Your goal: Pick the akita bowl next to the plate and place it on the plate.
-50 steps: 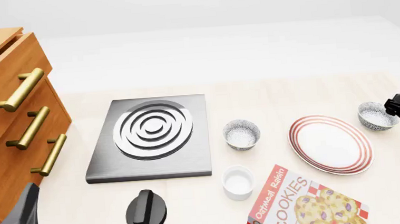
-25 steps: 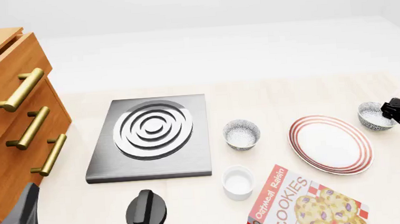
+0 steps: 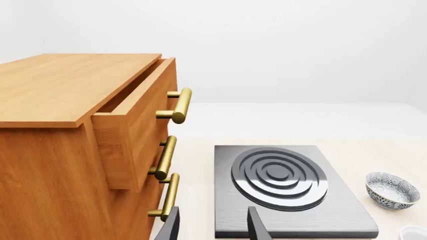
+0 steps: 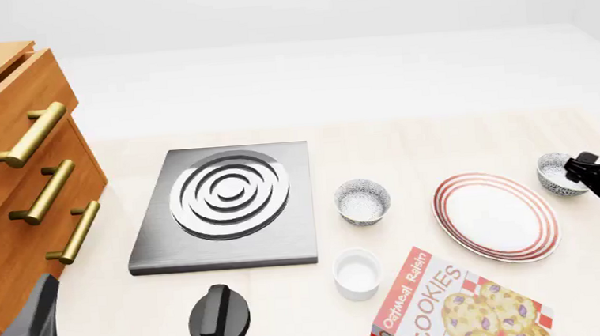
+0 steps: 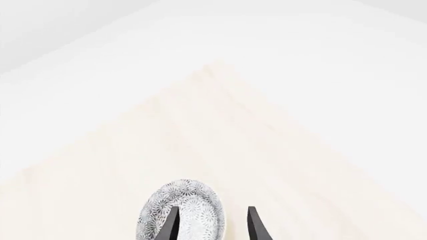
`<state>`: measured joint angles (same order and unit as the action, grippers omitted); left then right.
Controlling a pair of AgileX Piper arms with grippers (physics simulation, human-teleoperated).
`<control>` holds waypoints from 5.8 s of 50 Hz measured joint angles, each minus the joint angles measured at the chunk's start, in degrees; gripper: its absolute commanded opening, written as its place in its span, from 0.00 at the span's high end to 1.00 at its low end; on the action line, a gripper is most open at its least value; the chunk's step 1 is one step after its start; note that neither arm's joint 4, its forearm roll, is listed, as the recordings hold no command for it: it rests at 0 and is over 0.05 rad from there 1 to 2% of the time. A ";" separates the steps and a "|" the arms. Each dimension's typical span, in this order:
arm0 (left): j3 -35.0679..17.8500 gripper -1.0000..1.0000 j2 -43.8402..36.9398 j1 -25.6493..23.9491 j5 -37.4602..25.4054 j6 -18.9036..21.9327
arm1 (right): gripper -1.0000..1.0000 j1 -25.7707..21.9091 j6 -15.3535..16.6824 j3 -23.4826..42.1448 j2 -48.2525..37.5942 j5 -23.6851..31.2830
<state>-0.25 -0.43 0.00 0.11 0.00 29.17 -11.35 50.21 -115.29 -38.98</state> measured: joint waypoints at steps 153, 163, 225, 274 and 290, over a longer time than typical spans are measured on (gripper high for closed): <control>0.00 0.00 0.00 0.00 0.00 0.00 | 1.00 -1.39 -5.64 -0.20 5.86 6.38; 0.00 0.00 0.00 0.00 0.00 0.00 | 1.00 -1.98 -5.80 -1.73 9.26 7.16; 0.00 0.00 0.00 0.00 0.00 0.00 | 1.00 -7.38 -4.06 -11.71 26.62 9.65; 0.00 0.00 0.00 0.00 0.00 0.00 | 1.00 -12.49 -4.47 -19.03 33.06 8.54; 0.00 0.00 0.00 0.00 0.00 0.00 | 1.00 -13.85 -5.13 -20.94 34.70 8.28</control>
<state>-0.25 -0.43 0.00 0.11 0.00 15.32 -16.49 29.28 -80.60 -30.70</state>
